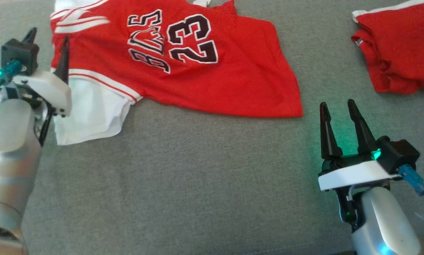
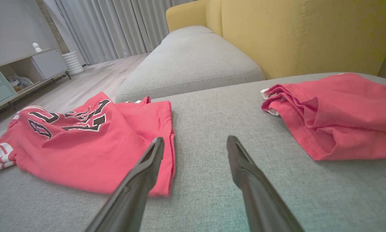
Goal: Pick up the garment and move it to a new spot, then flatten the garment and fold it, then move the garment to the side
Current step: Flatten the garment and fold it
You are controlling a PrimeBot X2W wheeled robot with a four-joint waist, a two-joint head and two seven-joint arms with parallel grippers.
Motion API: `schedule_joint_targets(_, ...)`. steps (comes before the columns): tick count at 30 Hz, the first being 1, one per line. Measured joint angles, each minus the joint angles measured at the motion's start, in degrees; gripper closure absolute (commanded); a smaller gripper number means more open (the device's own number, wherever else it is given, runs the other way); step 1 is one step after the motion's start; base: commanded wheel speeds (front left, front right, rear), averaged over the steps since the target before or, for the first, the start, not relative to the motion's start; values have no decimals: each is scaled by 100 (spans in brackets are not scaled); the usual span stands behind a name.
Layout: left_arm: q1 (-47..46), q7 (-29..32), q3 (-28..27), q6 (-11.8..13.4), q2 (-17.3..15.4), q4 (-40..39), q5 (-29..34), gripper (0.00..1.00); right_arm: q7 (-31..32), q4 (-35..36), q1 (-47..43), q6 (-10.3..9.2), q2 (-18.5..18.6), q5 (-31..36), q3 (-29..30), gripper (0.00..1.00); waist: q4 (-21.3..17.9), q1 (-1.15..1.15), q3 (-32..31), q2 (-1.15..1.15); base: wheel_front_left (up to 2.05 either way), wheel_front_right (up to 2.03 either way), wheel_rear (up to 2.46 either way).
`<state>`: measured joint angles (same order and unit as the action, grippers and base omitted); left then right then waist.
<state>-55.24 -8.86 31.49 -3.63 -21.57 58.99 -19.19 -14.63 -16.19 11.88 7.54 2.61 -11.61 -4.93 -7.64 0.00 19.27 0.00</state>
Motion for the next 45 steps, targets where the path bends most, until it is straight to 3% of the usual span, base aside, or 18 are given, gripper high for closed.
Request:
schedule_joint_targets(8, 269, -463, -103, 24, 321, -189, -256, 0, 0, 20, -4, 0, 0, 10, 110, 0, 288, -1, -227, 0, 0, 0, 0)
schedule_joint_targets(10, 526, -523, -204, 129, 430, -426, -335, 0, 0, 31, -25, 0, 0, 51, 149, 0, 395, -1, -316, 0, 0, 0, 0)
schedule_joint_targets(22, 3187, -559, -968, 913, 871, -3051, -495, 0, 0, -4, -417, 0, 0, 111, 248, 0, 956, -2, -924, 0, 0, 0, 0)
schedule_joint_targets(26, 3724, -559, -1158, 1009, 905, -3522, -428, 0, 0, 7, -438, 0, 0, 112, 254, 0, 1030, -2, -945, 0, 0, 0, 0)
schedule_joint_targets(33, 3690, -493, -1152, 905, 813, -3417, -286, 0, 0, 31, -430, 0, 0, 162, 209, 0, 990, 0, -737, 0, 0, 0, 0)
schedule_joint_targets(37, 3373, -82, -1104, 757, 738, -2865, -286, 0, 0, 37, -415, 0, 0, 194, 178, 0, 873, 0, -556, 0, 0, 0, 0)
schedule_joint_targets(45, 2870, 94, -1125, 580, 613, -1904, -385, 0, 0, 92, -265, 0, 0, 202, 91, 0, 626, 0, -280, 0, 0, 0, 0)
